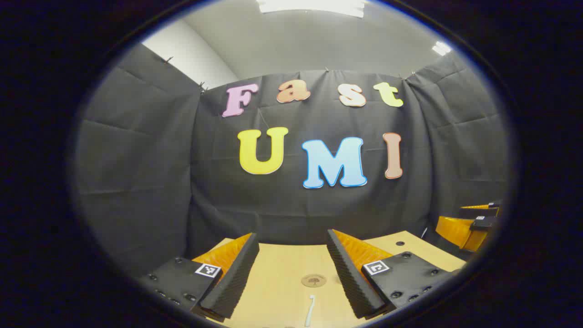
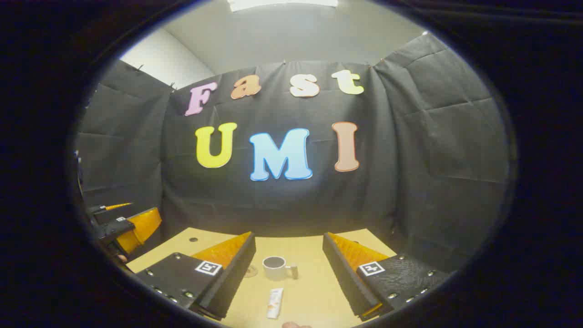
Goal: Put the toothbrush and toothpaste on the desktop into the cup, then pick up the cup and place it on the coaster on the desktop.
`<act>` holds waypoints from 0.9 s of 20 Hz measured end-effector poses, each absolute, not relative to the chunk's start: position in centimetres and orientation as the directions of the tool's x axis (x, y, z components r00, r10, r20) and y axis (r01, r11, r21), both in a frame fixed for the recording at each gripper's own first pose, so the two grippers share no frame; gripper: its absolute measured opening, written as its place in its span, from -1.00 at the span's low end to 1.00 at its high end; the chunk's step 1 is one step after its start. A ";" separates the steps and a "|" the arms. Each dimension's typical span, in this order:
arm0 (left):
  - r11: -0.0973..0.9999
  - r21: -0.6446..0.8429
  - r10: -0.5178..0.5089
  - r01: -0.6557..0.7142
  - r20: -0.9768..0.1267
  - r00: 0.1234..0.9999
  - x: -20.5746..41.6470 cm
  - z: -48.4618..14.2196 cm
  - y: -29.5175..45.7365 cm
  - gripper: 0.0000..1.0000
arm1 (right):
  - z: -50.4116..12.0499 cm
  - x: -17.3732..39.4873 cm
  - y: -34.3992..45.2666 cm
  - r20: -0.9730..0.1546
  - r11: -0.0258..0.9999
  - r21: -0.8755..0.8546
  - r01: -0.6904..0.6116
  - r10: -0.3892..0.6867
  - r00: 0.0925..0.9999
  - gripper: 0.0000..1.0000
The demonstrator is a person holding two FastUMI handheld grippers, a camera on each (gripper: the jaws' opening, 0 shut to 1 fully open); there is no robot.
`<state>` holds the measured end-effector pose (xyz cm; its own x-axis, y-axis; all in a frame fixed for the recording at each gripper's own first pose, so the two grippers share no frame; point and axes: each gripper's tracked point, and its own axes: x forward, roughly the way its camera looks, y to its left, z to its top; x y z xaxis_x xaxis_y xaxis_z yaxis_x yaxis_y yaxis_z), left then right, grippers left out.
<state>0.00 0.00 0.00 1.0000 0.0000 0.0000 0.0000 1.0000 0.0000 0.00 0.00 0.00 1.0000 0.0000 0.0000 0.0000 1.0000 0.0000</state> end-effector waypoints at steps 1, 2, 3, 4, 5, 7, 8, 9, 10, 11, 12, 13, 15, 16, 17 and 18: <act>1.000 0.004 -0.010 0.010 -0.003 1.000 0.0 -0.1 -0.5 0.97 | -0.2 0.1 0.1 0.002 1.000 0.023 0.001 -0.001 1.000 0.87; 1.000 0.007 -0.022 0.022 -0.001 1.000 -0.2 0.0 -1.0 0.97 | -0.3 0.1 0.2 0.003 0.999 0.035 0.000 0.000 1.000 0.87; 0.999 0.012 -0.031 0.031 0.003 1.000 -0.3 0.0 -1.4 0.97 | -0.6 0.0 0.1 -0.001 1.000 0.031 0.004 -0.004 1.000 0.88; 0.999 0.012 -0.037 0.037 -0.002 0.999 -0.3 -0.1 -1.6 0.97 | -0.8 -0.2 0.0 -0.005 1.000 0.022 0.004 -0.004 1.000 0.87; 0.999 0.004 -0.041 0.041 -0.006 0.999 -0.4 -0.3 -1.9 0.97 | -0.9 -0.4 0.1 -0.005 1.000 0.018 -0.001 0.001 1.000 0.88; 0.999 -0.008 -0.046 0.046 -0.017 0.999 -0.4 -0.4 -2.1 0.94 | -0.8 -0.3 0.2 0.002 1.000 0.006 -0.011 0.011 1.000 0.87; 0.999 -0.003 -0.041 0.041 -0.027 0.999 -0.4 -0.7 -2.1 0.94 | -0.8 -0.3 0.2 0.000 1.000 0.003 -0.016 0.016 1.000 0.87; 0.999 0.004 -0.035 0.035 -0.034 0.999 -0.4 -1.0 -2.1 0.94 | -1.0 -0.5 0.4 -0.004 1.000 0.003 -0.024 0.024 1.000 0.87; 0.999 0.008 -0.031 0.031 -0.039 0.999 -0.5 -1.0 -2.0 0.94 | -1.1 -0.4 0.5 -0.009 1.000 0.002 -0.030 0.030 1.000 0.87; 1.000 0.009 -0.029 0.029 -0.043 0.999 -0.6 -1.1 -2.1 0.96 | -1.3 -0.5 0.4 -0.016 1.000 -0.005 -0.029 0.029 0.999 0.92; 1.000 0.011 -0.028 0.029 -0.047 0.999 -0.7 -1.2 -2.2 0.94 | -1.4 -0.5 0.1 -0.023 1.000 -0.014 -0.024 0.024 0.999 0.87; 0.999 0.014 -0.028 0.029 -0.054 0.998 -0.8 -1.3 -2.2 0.97 | -1.6 -0.5 0.0 -0.029 1.000 -0.020 -0.024 0.023 0.999 0.87; 0.999 0.009 -0.034 0.035 -0.059 0.998 -1.0 -1.4 -2.3 0.97 | -1.8 -0.5 0.0 -0.038 0.999 -0.020 -0.031 0.030 0.999 0.87; 1.000 0.008 -0.026 0.026 -0.057 0.998 -1.0 -1.2 -2.2 0.97 | -1.8 -0.6 -0.1 -0.043 0.999 -0.021 -0.032 0.031 0.999 0.87; 1.000 0.008 -0.022 0.022 -0.061 0.998 -1.0 -1.3 -2.1 0.97 | -2.0 -0.6 -0.3 -0.047 0.999 -0.022 -0.032 0.031 0.998 0.87; 1.000 0.008 -0.021 0.022 -0.069 0.997 -0.9 -1.7 -2.3 0.97 | -2.1 -0.5 -0.5 -0.052 0.999 -0.023 -0.032 0.031 0.998 0.87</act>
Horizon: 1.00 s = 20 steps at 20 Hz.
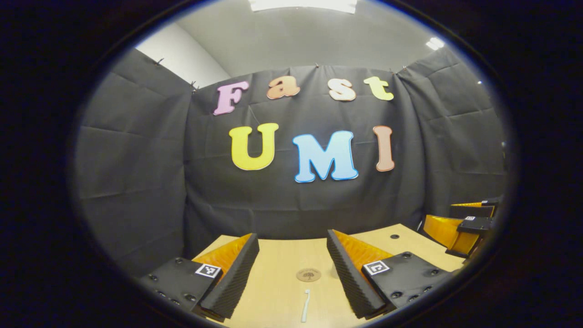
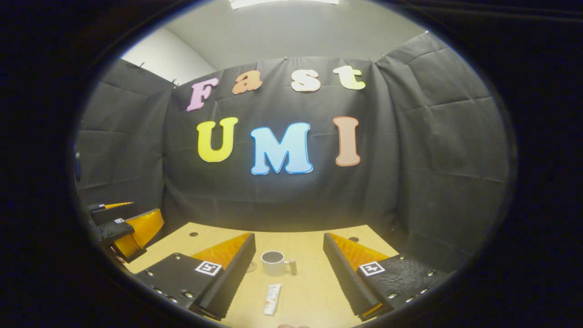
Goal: Put the toothbrush and toothpaste on the desktop into the cup, then pick up the cup and place it on the coaster on the desktop.
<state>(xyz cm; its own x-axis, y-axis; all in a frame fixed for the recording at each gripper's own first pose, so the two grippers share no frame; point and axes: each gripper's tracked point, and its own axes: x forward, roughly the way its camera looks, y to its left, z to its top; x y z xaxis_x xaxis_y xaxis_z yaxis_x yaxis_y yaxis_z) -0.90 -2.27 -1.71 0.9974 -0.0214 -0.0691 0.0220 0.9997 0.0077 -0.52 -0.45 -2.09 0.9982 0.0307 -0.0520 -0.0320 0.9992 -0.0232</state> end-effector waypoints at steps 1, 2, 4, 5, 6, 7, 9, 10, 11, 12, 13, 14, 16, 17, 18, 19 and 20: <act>1.000 0.007 -0.023 0.024 -0.076 0.997 -0.8 -2.1 -2.4 0.97 | -2.3 -0.4 -0.6 -0.057 0.999 -0.022 -0.033 0.032 0.998 0.87; 1.000 0.005 -0.024 0.024 -0.079 0.997 -0.7 -2.2 -2.6 0.94 | -2.4 -0.4 -0.6 -0.061 0.999 -0.020 -0.036 0.034 0.998 0.87; 1.000 -0.003 -0.025 0.025 -0.074 0.997 -0.5 -2.0 -2.6 0.97 | -2.5 -0.3 -0.5 -0.065 0.999 -0.022 -0.038 0.036 0.997 0.87; 1.000 -0.005 -0.027 0.026 -0.072 0.997 -0.3 -1.9 -2.6 0.97 | -2.6 -0.3 -0.5 -0.071 0.999 -0.024 -0.039 0.037 0.997 0.87; 1.000 -0.001 -0.024 0.024 -0.075 0.997 -0.1 -2.1 -2.6 0.97 | -2.9 -0.2 -0.5 -0.078 0.999 -0.025 -0.041 0.038 0.996 0.87; 1.000 0.002 -0.024 0.024 -0.079 0.997 0.1 -2.3 -2.5 0.97 | -3.1 -0.1 -0.5 -0.087 0.999 -0.026 -0.042 0.040 0.995 0.87; 1.000 0.003 -0.026 0.027 -0.092 0.995 0.5 -2.8 -2.6 0.97 | -3.3 0.3 -0.4 -0.099 0.999 -0.022 -0.047 0.045 0.994 0.87; 1.000 0.002 -0.031 0.031 -0.094 0.995 0.8 -2.9 -2.7 0.92 | -3.5 0.5 -0.3 -0.103 0.999 -0.020 -0.049 0.046 0.994 0.87; 0.999 0.002 -0.032 0.032 -0.095 0.995 1.0 -3.0 -2.6 0.92 | -3.6 0.9 -0.3 -0.108 0.999 -0.022 -0.050 0.047 0.993 0.87; 0.999 0.002 -0.032 0.033 -0.094 0.995 1.3 -3.0 -2.5 0.92 | -3.7 1.4 -0.1 -0.110 0.998 -0.023 -0.050 0.048 0.993 0.87; 0.999 0.001 -0.033 0.033 -0.094 0.995 1.7 -3.0 -2.5 0.92 | -3.8 1.8 -0.1 -0.115 0.998 -0.022 -0.052 0.049 0.992 0.87; 0.999 0.000 -0.034 0.035 -0.100 0.994 2.0 -3.1 -2.5 0.94 | -4.0 1.9 0.1 -0.123 0.998 -0.023 -0.059 0.055 0.991 0.87; 0.999 -0.009 -0.042 0.042 -0.114 0.993 2.7 -3.6 -2.7 0.94 | -4.4 2.4 0.2 -0.137 0.997 -0.024 -0.067 0.063 0.989 0.88; 0.999 -0.012 -0.048 0.047 -0.123 0.991 3.0 -3.9 -2.9 0.94 | -4.5 2.6 0.3 -0.141 0.997 -0.025 -0.069 0.065 0.988 0.88; 0.999 -0.012 -0.051 0.050 -0.133 0.990 3.4 -4.2 -3.0 0.97 | -4.7 2.9 0.3 -0.147 0.997 -0.025 -0.071 0.067 0.987 0.87; 0.999 -0.011 -0.054 0.053 -0.144 0.988 3.6 -4.5 -3.0 0.94 | -5.0 3.1 0.4 -0.156 0.997 -0.025 -0.074 0.069 0.985 0.87; 0.998 -0.011 -0.058 0.057 -0.156 0.986 3.8 -5.0 -3.1 0.94 | -5.4 3.1 0.5 -0.169 0.997 -0.024 -0.078 0.073 0.983 0.88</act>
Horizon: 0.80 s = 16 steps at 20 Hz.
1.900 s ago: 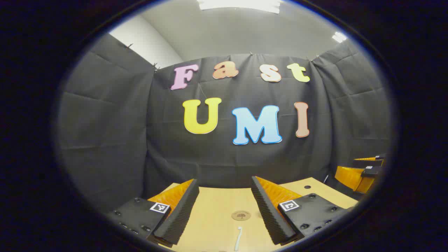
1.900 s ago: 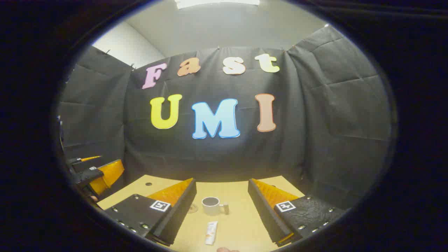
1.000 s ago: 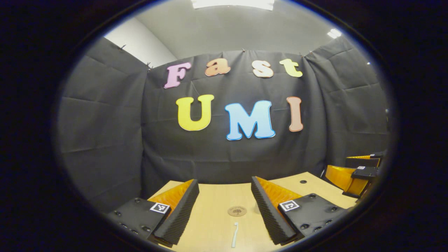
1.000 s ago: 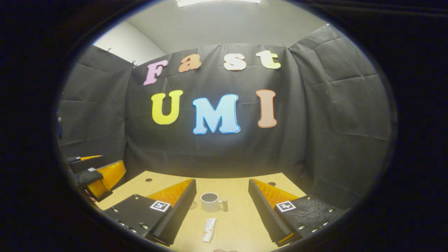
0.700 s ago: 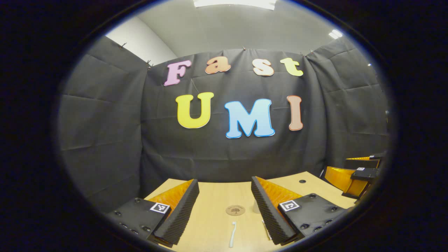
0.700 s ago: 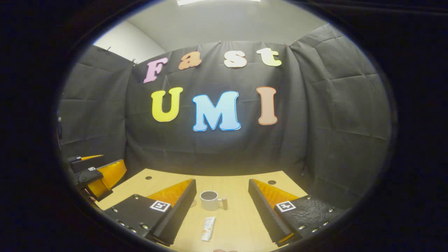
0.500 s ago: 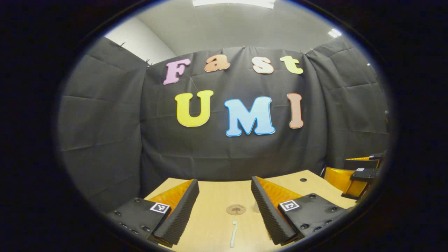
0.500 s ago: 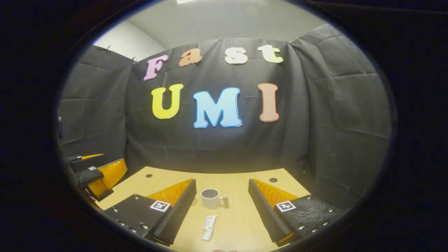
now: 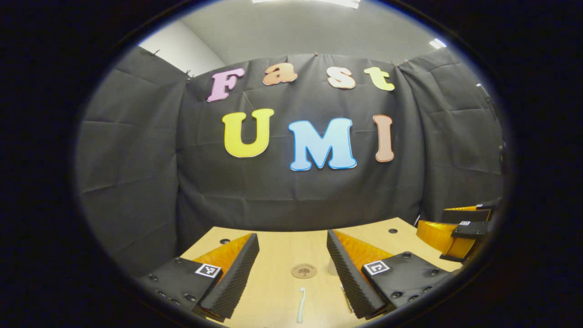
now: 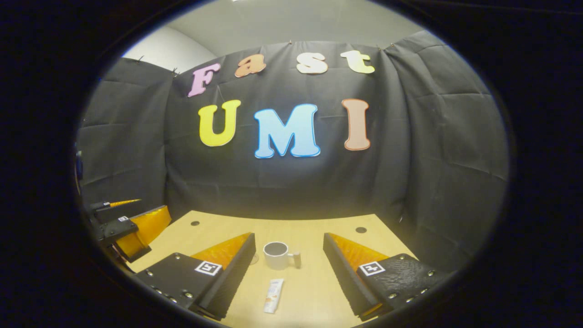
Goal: Put the toothbrush and toothpaste on the desktop into the cup, then pick up the cup and place it on the coaster on the desktop.
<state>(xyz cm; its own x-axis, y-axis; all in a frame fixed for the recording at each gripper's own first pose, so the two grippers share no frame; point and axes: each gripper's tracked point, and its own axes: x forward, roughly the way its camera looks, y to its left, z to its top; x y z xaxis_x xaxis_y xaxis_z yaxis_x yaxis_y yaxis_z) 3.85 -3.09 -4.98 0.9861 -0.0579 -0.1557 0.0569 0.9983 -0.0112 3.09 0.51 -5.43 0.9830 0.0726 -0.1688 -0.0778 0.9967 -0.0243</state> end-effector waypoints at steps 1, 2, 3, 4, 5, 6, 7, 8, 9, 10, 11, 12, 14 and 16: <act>0.998 -0.012 -0.062 0.061 -0.170 0.984 4.0 -5.5 -3.2 0.94 | -5.9 3.2 0.6 -0.184 0.996 -0.022 -0.082 0.077 0.980 0.87; 0.998 -0.014 -0.066 0.065 -0.182 0.981 4.2 -6.0 -3.3 0.94 | -6.3 3.2 0.7 -0.196 0.996 -0.020 -0.086 0.080 0.977 0.88; 0.997 -0.016 -0.072 0.070 -0.197 0.978 4.2 -6.4 -3.4 0.94 | -6.7 3.4 0.7 -0.211 0.996 -0.021 -0.084 0.078 0.975 0.88; 0.997 -0.019 -0.076 0.074 -0.213 0.974 4.3 -7.0 -3.5 0.94 | -7.3 3.4 0.6 -0.230 0.996 -0.023 -0.082 0.075 0.970 0.87; 0.997 -0.024 -0.083 0.079 -0.234 0.969 4.3 -7.8 -3.8 0.94 | -7.8 3.6 0.7 -0.247 0.996 -0.020 -0.085 0.078 0.966 0.87; 0.996 -0.029 -0.087 0.083 -0.257 0.963 4.4 -8.6 -3.9 0.92 | -8.6 3.7 0.8 -0.273 0.996 -0.014 -0.087 0.080 0.959 0.88; 0.996 -0.034 -0.094 0.088 -0.284 0.954 4.4 -9.6 -4.1 0.97 | -9.5 3.7 0.9 -0.302 0.996 -0.005 -0.091 0.085 0.949 0.88; 0.995 -0.036 -0.101 0.094 -0.309 0.946 4.4 -10.7 -4.2 0.97 | -10.3 3.7 1.1 -0.330 0.996 0.005 -0.093 0.090 0.940 0.87; 0.994 -0.035 -0.107 0.101 -0.334 0.937 4.3 -11.9 -4.3 0.97 | -11.3 3.7 1.1 -0.364 0.995 0.012 -0.094 0.092 0.927 0.87; 0.994 -0.035 -0.111 0.105 -0.356 0.928 4.4 -12.9 -4.4 0.94 | -12.4 3.6 1.1 -0.395 0.995 0.019 -0.094 0.094 0.914 0.87; 0.993 -0.039 -0.118 0.112 -0.388 0.914 4.3 -14.4 -4.6 0.96 | -13.5 3.5 1.0 -0.429 0.995 0.027 -0.092 0.095 0.898 0.87; 0.992 -0.047 -0.123 0.113 -0.418 0.900 4.3 -15.7 -4.6 0.97 | -14.5 3.5 1.1 -0.466 0.995 0.036 -0.091 0.098 0.880 0.88; 0.992 -0.071 -0.128 0.108 -0.487 0.864 4.2 -18.6 -4.7 0.92 | -16.6 3.2 1.2 -0.534 0.994 0.056 -0.090 0.106 0.839 0.89; 0.989 -0.101 -0.144 0.106 -0.541 0.829 4.1 -20.9 -4.6 0.95 | -18.8 3.2 1.3 -0.593 0.995 0.054 -0.088 0.103 0.798 0.89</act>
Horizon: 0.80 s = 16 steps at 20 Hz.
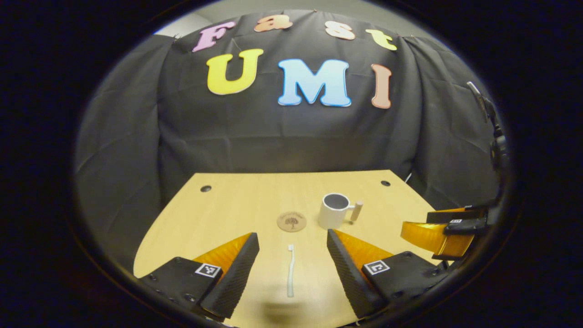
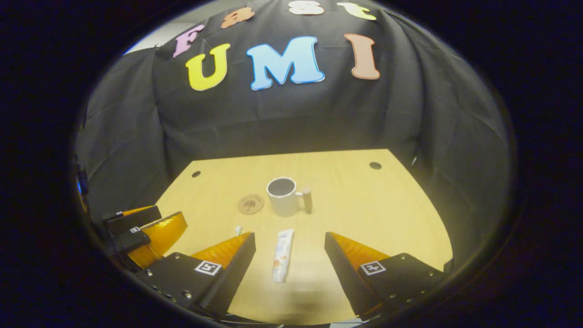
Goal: Put the toothbrush and toothpaste on the desktop into the cup, then pick up the cup and place it on the coaster on the desktop.
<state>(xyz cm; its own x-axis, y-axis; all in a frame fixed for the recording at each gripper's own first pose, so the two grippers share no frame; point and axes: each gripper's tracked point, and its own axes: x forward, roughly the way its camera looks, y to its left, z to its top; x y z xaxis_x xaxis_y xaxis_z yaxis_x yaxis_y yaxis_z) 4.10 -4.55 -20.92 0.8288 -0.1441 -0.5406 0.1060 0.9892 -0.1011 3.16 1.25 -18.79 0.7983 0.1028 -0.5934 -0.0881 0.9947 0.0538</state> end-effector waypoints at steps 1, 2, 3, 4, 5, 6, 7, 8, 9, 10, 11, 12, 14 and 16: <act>0.989 -0.106 -0.145 0.102 -0.568 0.810 4.1 -22.1 -4.4 0.95 | -19.7 3.1 1.2 -0.619 0.995 0.048 -0.092 0.102 0.779 0.89; 0.989 -0.113 -0.148 0.099 -0.603 0.784 4.1 -23.7 -4.3 0.97 | -20.3 3.1 1.4 -0.639 0.995 0.041 -0.096 0.099 0.762 0.89; 0.988 -0.118 -0.151 0.099 -0.629 0.763 4.1 -25.0 -4.4 0.97 | -21.1 3.0 1.5 -0.661 0.994 0.033 -0.101 0.098 0.744 0.89; 0.987 -0.123 -0.156 0.100 -0.655 0.740 4.2 -26.4 -4.6 0.99 | -22.0 3.0 1.7 -0.681 0.994 0.028 -0.108 0.098 0.725 0.89; 0.987 -0.127 -0.159 0.099 -0.686 0.710 4.1 -27.8 -4.6 0.96 | -23.1 2.9 1.7 -0.705 0.994 0.018 -0.111 0.091 0.704 0.89; 0.986 -0.134 -0.166 0.100 -0.713 0.681 4.1 -29.0 -4.8 0.97 | -24.2 2.9 1.6 -0.734 0.993 0.004 -0.115 0.082 0.674 0.89; 0.983 -0.152 -0.182 0.102 -0.731 0.658 4.2 -30.0 -5.0 0.96 | -25.2 3.1 1.7 -0.756 0.992 0.007 -0.124 0.086 0.649 0.89; 0.979 -0.174 -0.200 0.104 -0.747 0.634 4.3 -31.0 -5.5 0.98 | -25.9 3.3 1.9 -0.771 0.992 0.017 -0.128 0.094 0.629 0.89; 0.976 -0.193 -0.215 0.102 -0.763 0.610 4.5 -32.1 -5.7 0.98 | -27.0 3.5 2.1 -0.790 0.991 0.022 -0.129 0.096 0.606 0.90; 0.974 -0.205 -0.223 0.098 -0.784 0.579 4.7 -33.4 -5.9 0.98 | -27.8 3.7 2.2 -0.808 0.992 0.023 -0.128 0.094 0.582 0.90; 0.974 -0.208 -0.221 0.087 -0.814 0.538 4.5 -34.7 -5.9 0.96 | -28.8 3.9 2.4 -0.827 0.992 0.025 -0.125 0.091 0.555 0.90; 0.975 -0.205 -0.218 0.081 -0.835 0.505 4.7 -35.8 -5.7 0.99 | -29.6 4.2 2.4 -0.850 0.992 0.028 -0.123 0.088 0.520 0.90; 0.977 -0.204 -0.213 0.070 -0.864 0.457 5.0 -37.5 -5.3 1.00 | -30.9 4.6 2.7 -0.884 0.993 0.046 -0.111 0.093 0.459 0.91; 0.978 -0.199 -0.209 0.066 -0.887 0.411 5.2 -38.9 -5.0 1.00 | -32.1 4.9 2.8 -0.910 0.994 0.059 -0.097 0.093 0.404 0.91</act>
